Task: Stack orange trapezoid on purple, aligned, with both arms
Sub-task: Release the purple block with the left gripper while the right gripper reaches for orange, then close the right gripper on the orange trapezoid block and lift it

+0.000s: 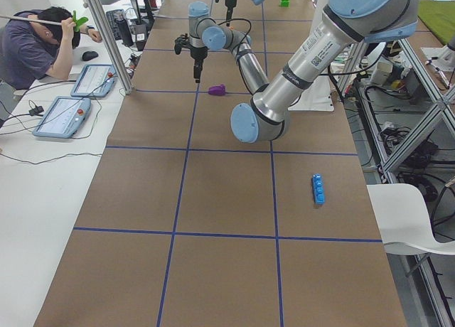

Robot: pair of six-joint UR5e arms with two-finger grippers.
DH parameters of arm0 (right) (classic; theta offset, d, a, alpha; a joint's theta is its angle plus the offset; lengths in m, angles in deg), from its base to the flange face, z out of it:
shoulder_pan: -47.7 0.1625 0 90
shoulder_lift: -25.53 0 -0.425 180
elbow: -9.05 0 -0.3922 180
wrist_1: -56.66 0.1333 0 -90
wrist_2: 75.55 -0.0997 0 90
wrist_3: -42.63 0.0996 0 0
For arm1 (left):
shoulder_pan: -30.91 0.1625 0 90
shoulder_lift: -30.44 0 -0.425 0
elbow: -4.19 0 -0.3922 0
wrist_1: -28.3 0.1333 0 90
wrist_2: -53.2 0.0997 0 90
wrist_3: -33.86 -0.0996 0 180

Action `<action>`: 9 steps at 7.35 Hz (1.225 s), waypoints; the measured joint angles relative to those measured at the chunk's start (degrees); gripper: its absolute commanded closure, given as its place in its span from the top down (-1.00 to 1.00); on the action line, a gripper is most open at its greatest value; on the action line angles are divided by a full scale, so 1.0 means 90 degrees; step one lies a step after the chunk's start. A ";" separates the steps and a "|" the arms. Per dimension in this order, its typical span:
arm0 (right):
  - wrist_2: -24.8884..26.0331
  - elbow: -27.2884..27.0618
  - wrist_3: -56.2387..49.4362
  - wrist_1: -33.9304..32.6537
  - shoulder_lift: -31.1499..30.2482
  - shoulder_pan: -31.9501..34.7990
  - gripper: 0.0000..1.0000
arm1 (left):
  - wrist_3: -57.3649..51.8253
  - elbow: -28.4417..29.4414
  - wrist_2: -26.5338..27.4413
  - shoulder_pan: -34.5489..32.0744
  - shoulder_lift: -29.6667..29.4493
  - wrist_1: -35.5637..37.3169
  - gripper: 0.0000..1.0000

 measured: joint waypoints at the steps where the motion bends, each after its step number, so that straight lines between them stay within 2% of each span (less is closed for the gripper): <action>1: 0.0008 0.0155 0.0009 0.0106 0.0016 -0.0135 1.00 | -0.0024 -0.0002 0.0000 -0.0003 0.0042 -0.0004 1.00; 3: 0.0052 0.0409 0.0016 0.0177 0.0172 -0.0332 0.99 | -0.0167 -0.0010 0.0005 -0.0014 0.0102 -0.0016 1.00; 4: 0.0068 0.0546 0.0001 0.0182 0.0283 -0.0375 0.82 | -0.0208 -0.0010 0.0003 -0.0016 0.0120 -0.0018 1.00; 6: 0.0071 0.0629 -0.0029 0.0189 0.0315 -0.0383 0.68 | -0.0229 -0.0009 0.0001 -0.0019 0.0136 -0.0025 1.00; 7: 0.0069 0.0636 -0.0036 0.0187 0.0295 -0.0381 0.47 | -0.0231 -0.0007 0.0000 -0.0018 0.0139 -0.0028 1.00; 9: 0.0066 0.0644 -0.0041 0.0186 0.0226 -0.0375 -0.59 | -0.0231 -0.0006 0.0000 -0.0015 0.0141 -0.0031 1.00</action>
